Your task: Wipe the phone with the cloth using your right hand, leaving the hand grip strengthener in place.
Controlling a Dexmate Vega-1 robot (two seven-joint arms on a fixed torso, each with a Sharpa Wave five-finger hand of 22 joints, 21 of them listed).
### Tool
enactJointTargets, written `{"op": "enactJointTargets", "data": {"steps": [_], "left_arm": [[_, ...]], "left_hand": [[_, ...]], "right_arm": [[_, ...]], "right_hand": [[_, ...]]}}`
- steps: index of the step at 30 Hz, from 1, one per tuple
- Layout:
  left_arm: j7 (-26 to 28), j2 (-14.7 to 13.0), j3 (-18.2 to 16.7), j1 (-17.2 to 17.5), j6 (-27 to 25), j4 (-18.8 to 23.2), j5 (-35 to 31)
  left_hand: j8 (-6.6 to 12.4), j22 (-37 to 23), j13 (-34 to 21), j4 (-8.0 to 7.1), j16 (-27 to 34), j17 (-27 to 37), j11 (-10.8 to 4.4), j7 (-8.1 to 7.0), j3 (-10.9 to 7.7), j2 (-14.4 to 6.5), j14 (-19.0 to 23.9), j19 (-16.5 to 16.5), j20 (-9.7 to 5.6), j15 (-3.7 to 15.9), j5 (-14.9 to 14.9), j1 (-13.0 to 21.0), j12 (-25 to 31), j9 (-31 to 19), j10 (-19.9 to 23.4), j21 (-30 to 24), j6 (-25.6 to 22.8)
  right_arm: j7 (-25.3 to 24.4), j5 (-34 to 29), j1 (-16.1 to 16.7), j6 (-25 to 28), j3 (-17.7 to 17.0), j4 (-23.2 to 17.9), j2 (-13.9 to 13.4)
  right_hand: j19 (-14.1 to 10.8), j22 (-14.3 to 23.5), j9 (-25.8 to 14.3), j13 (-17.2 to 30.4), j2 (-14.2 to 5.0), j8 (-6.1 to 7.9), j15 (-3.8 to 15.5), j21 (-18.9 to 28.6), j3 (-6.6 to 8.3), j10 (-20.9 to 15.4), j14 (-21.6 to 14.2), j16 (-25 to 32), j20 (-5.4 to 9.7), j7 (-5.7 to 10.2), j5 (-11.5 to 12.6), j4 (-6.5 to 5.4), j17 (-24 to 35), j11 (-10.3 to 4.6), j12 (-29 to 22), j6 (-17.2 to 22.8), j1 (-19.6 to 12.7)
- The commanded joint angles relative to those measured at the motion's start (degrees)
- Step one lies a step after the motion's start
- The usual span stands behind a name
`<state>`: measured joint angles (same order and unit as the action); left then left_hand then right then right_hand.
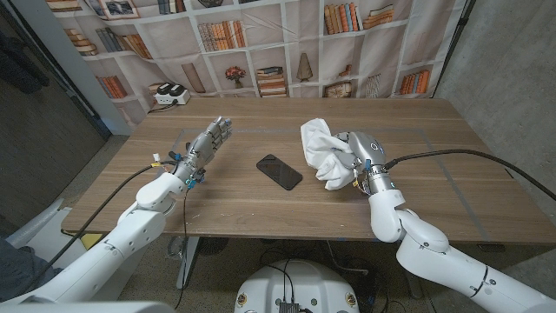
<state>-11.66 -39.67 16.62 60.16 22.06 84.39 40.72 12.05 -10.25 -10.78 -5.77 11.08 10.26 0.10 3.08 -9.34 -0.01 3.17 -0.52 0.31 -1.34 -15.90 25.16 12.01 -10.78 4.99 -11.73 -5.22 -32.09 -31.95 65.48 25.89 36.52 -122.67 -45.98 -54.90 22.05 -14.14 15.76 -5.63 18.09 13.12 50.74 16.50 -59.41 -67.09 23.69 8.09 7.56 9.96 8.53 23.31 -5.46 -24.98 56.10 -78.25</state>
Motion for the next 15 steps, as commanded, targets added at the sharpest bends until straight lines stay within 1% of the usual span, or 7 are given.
{"op": "enactJointTargets", "data": {"steps": [1,9,15], "left_arm": [[0.7,-0.5,-0.4,1.2,0.4,1.5,-0.4],[1.2,-1.0,-0.7,2.5,0.7,2.8,-0.5],[1.6,-1.2,-1.2,3.7,1.2,3.4,-0.3]], "left_hand": [[-0.15,-0.2,-0.2,0.02,-0.1,0.3,-0.05,0.18,0.26,0.0,-0.1,0.3,0.17,-0.15,0.2,0.2,-0.1,-0.2,0.3,-0.2,-0.5],[-0.19,-0.2,-0.2,0.02,-0.1,0.3,-0.01,0.17,0.36,0.0,0.0,0.4,0.12,-0.17,0.2,0.2,-0.1,-0.2,0.3,-0.2,-0.5],[-0.21,-0.3,-0.2,0.02,-0.1,0.3,0.04,0.17,0.41,0.0,0.0,0.4,0.14,-0.2,0.3,0.2,-0.1,-0.2,0.3,-0.2,-0.5]], "right_arm": [[3.0,-6.7,-1.8,-5.2,2.4,1.9,1.8],[5.5,-9.3,-4.2,-9.0,4.0,4.4,3.5],[7.0,-10.5,-6.1,-11.1,4.8,6.7,5.2]], "right_hand": [[-0.5,-0.1,0.1,5.8,-1.03,0.08,-0.01,1.1,-0.11,-4.5,-1.5,-0.1,5.15,0.2,0.1,-0.08,0.2,-4.47,0.0,0.2,-0.3],[-1.0,-0.2,0.2,5.0,-0.86,0.13,-0.01,1.8,-0.17,-4.9,-2.4,0.1,5.14,0.32,0.1,0.0,0.4,-4.6,0.6,0.7,-0.2],[-1.1,-0.3,0.4,4.2,-0.38,0.28,-0.04,2.2,-0.38,-5.4,-2.9,0.1,5.11,0.88,0.1,-0.02,0.5,-4.59,1.1,1.4,0.2]]}}
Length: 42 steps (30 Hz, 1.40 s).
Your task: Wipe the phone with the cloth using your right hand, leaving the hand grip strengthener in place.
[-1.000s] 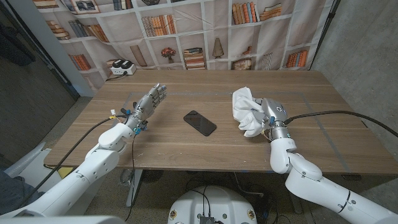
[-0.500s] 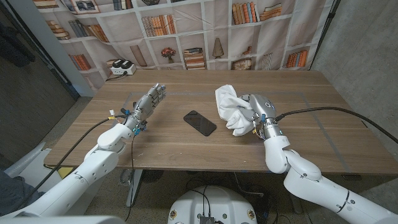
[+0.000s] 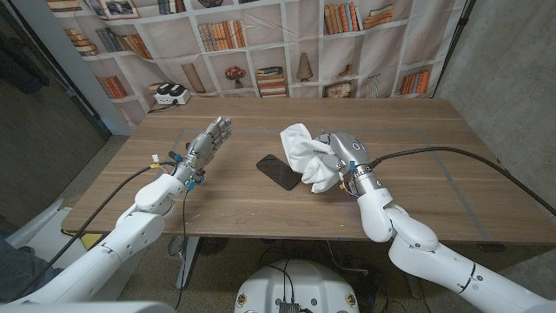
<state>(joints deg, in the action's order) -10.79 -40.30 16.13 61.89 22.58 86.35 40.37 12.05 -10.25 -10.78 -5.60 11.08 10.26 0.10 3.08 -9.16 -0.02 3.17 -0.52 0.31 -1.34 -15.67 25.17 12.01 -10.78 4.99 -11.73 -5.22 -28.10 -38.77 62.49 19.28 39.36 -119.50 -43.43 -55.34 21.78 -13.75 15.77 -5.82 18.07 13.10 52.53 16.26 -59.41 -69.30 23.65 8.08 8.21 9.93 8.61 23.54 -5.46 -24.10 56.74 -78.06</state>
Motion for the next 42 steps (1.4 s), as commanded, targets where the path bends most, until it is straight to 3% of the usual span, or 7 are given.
{"op": "enactJointTargets", "data": {"steps": [1,14,17,32,42], "left_arm": [[0.8,-0.6,-0.9,2.3,0.9,1.6,0.0],[1.4,-1.5,-1.7,3.5,1.0,2.8,-0.1],[1.5,-1.5,-1.9,3.8,1.2,2.9,-0.1],[2.2,-1.4,-3.0,4.8,1.7,2.8,0.3],[2.4,-1.3,-3.2,5.0,1.8,3.0,0.3]], "left_hand": [[-0.2,-0.3,-0.2,-0.15,-0.1,0.3,0.04,0.2,0.25,0.0,0.0,0.4,0.13,-0.24,0.1,0.2,-0.1,-0.2,0.3,-0.2,-0.6],[-0.31,-0.3,-0.2,-0.15,-0.2,0.3,0.01,0.13,0.39,-0.1,-0.1,0.3,0.15,-0.22,0.1,0.3,-0.2,-0.2,0.1,-0.2,-0.4],[-0.34,-0.3,-0.2,-0.14,-0.2,0.3,0.05,0.14,0.41,-0.1,-0.1,0.3,0.15,-0.26,0.1,0.3,-0.2,-0.2,0.1,-0.2,-0.4],[-0.51,-0.3,-0.2,-0.15,-0.2,0.3,-0.15,0.06,0.58,-0.1,-0.3,0.1,0.14,-0.23,0.2,0.4,-0.3,-0.2,-0.1,-0.1,0.0],[-0.57,-0.3,-0.2,-0.15,-0.3,0.3,-0.25,0.16,0.72,-0.1,-0.3,0.2,0.04,-0.18,0.3,0.5,-0.4,-0.2,-0.3,-0.1,0.1]], "right_arm": [[3.7,-3.8,-3.8,-4.7,2.3,4.2,3.2],[7.0,-5.6,-7.2,-4.1,4.5,8.8,7.2],[8.0,-5.8,-8.2,-4.1,5.2,9.8,7.8],[9.1,-10.6,-13.6,-5.6,10.1,16.3,10.2],[13.1,-5.9,-16.6,-8.5,10.2,20.1,10.8]], "right_hand": [[-0.6,0.0,0.0,4.1,-0.14,0.32,-0.02,0.5,-0.17,-5.5,-0.8,0.2,5.12,0.33,0.1,-0.12,0.3,-4.57,0.3,0.9,0.1],[-0.8,-0.2,-0.2,3.1,0.3,0.31,0.0,1.1,-0.27,-5.7,-1.2,0.0,5.16,1.02,0.2,-0.02,0.3,-4.57,1.3,0.7,0.3],[-0.7,-0.4,-0.6,2.7,0.38,0.31,-0.03,1.3,-0.28,-5.8,-1.3,-0.1,5.17,0.54,0.2,-0.02,0.3,-4.59,1.7,0.0,0.4],[0.1,-1.0,-0.6,1.9,0.71,1.86,-0.02,1.9,-0.23,-6.5,-0.9,-0.9,5.15,1.25,0.4,-0.14,0.5,-4.28,2.8,3.5,0.9],[0.4,-1.3,-0.1,2.2,1.2,1.82,0.0,2.2,-0.34,-6.8,-0.3,-1.8,5.16,1.56,0.3,-0.12,-0.1,-4.01,2.8,4.0,1.3]]}}
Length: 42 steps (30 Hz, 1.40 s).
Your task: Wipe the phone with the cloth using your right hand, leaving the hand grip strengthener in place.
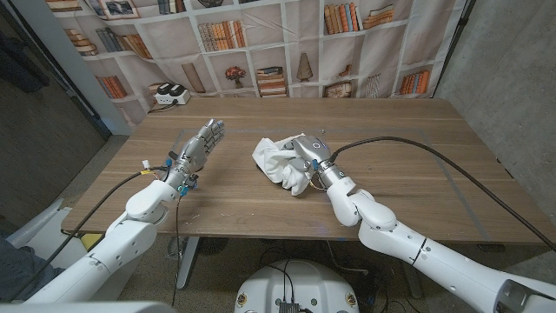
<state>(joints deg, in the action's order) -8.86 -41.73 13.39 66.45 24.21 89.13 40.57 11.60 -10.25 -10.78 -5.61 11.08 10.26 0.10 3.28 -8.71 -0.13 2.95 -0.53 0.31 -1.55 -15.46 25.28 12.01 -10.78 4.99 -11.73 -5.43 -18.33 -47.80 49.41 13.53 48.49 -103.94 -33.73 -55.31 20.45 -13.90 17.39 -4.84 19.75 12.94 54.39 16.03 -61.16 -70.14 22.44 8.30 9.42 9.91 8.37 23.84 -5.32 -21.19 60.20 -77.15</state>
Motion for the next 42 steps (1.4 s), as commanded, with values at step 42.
{"op": "enactJointTargets", "data": {"steps": [42], "left_arm": [[1.5,-0.4,-1.5,2.5,-0.2,1.9,0.4]], "left_hand": [[-0.17,-0.4,-0.2,-0.16,-0.2,0.3,-0.03,-0.03,0.77,-0.2,-0.2,0.5,0.04,0.09,0.3,0.5,-0.5,-0.2,-0.7,-0.2,0.6]], "right_arm": [[7.3,1.2,-14.9,-4.2,8.6,17.3,7.3]], "right_hand": [[1.9,-1.2,1.4,1.4,1.04,-0.54,0.24,2.0,-0.31,-5.2,0.3,-1.8,4.88,0.95,0.2,0.07,-0.4,-3.86,0.6,1.9,1.1]]}}
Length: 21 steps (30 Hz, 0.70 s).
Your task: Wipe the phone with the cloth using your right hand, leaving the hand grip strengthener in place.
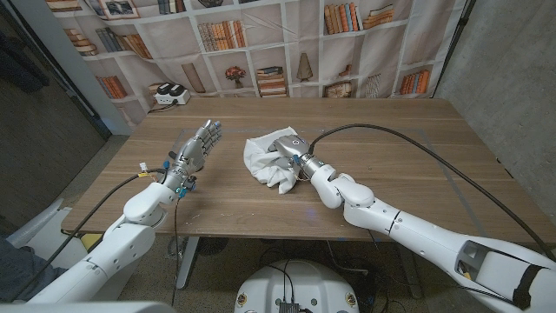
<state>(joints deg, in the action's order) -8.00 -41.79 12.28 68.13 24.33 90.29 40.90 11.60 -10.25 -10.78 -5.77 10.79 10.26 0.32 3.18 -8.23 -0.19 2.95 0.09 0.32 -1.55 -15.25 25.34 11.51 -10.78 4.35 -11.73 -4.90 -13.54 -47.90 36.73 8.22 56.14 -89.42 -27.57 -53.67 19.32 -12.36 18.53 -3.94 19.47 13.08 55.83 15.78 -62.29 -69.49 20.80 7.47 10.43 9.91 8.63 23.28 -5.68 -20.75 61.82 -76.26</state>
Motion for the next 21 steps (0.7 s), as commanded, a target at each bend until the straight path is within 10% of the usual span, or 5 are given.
{"op": "enactJointTargets", "data": {"steps": [1,21], "left_arm": [[0.6,-0.3,-0.4,0.8,-0.3,0.8,0.0],[-3.3,1.4,2.8,-4.2,-1.4,-2.7,0.3]], "left_hand": [[-0.17,-0.4,-0.2,0.01,0.1,0.3,-0.23,0.1,0.3,-0.1,-0.2,-0.2,0.05,0.08,0.1,0.5,0.0,-0.2,0.0,-0.2,0.1],[-0.15,-0.4,-0.2,-0.02,0.1,0.3,-0.07,0.03,0.49,-0.2,-0.1,-0.2,0.06,0.03,0.1,0.6,0.1,-0.2,0.1,-0.2,0.1]], "right_arm": [[2.6,1.5,-1.9,1.6,0.8,2.3,0.8],[2.9,1.7,8.6,8.1,-3.3,-12.8,-7.3]], "right_hand": [[0.3,0.0,-0.1,0.2,0.15,-0.31,0.1,0.6,-0.07,-4.1,-0.4,-0.1,5.7,0.05,0.2,-0.2,0.2,-3.51,0.2,0.2,0.2],[1.0,-0.5,0.1,0.2,0.17,-0.76,0.15,1.3,0.0,-4.3,0.0,-0.7,5.71,-0.06,0.2,-0.14,0.3,-3.58,0.7,0.2,0.3]]}}
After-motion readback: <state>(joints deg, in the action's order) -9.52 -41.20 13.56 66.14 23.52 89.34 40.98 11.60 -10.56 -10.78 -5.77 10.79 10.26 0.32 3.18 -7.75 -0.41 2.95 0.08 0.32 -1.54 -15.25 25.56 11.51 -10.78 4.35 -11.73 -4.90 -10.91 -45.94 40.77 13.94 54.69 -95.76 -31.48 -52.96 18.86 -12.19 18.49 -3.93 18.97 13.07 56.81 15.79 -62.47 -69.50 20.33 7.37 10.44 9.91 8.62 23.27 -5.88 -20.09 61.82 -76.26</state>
